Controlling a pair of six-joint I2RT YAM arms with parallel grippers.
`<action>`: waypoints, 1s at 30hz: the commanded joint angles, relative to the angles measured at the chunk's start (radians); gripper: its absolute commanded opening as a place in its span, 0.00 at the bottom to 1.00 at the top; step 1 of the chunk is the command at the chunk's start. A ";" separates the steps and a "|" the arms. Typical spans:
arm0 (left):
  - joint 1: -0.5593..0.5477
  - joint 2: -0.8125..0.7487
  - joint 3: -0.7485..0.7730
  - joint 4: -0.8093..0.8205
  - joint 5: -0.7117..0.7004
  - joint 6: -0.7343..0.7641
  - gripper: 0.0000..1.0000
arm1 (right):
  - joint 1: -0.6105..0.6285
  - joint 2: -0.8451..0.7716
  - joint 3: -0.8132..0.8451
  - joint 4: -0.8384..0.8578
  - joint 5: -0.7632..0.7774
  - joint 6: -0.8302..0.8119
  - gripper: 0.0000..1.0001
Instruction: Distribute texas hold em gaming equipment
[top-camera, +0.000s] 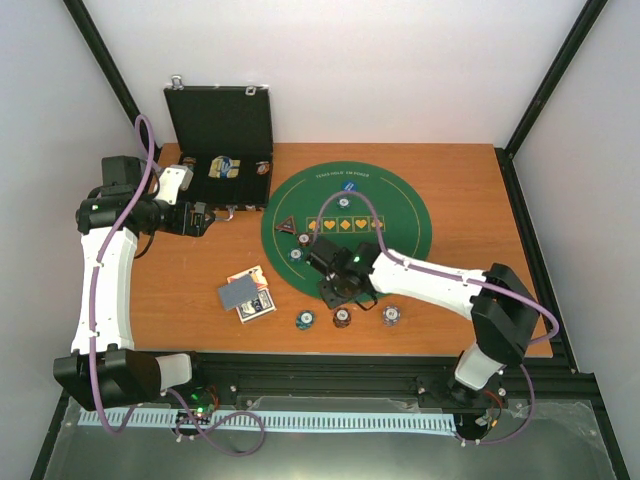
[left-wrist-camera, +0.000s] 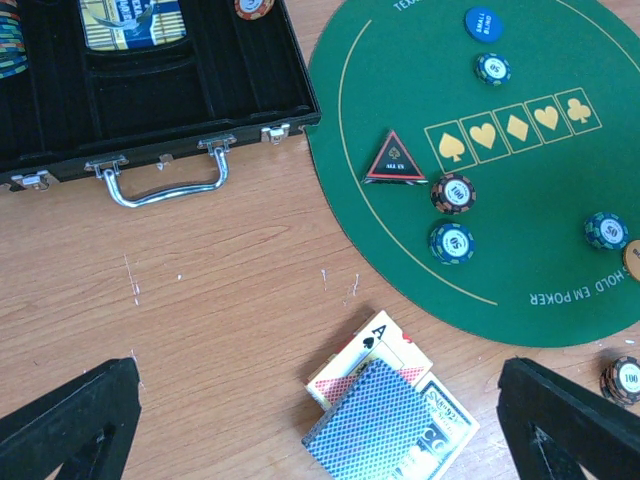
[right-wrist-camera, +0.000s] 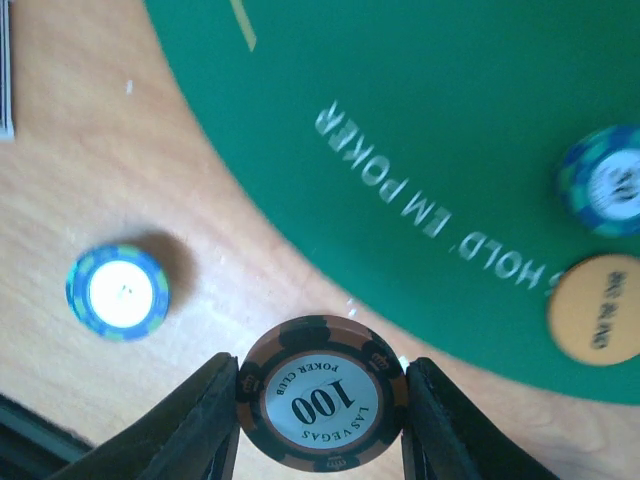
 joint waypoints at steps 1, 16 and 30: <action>0.006 -0.014 0.015 0.003 0.020 -0.003 1.00 | -0.102 0.002 0.093 -0.036 0.053 -0.064 0.23; 0.007 0.023 0.011 0.001 0.049 0.002 1.00 | -0.563 0.640 0.924 -0.124 0.054 -0.245 0.22; 0.007 0.051 0.040 0.004 0.047 0.009 1.00 | -0.604 0.939 1.178 -0.149 -0.011 -0.260 0.23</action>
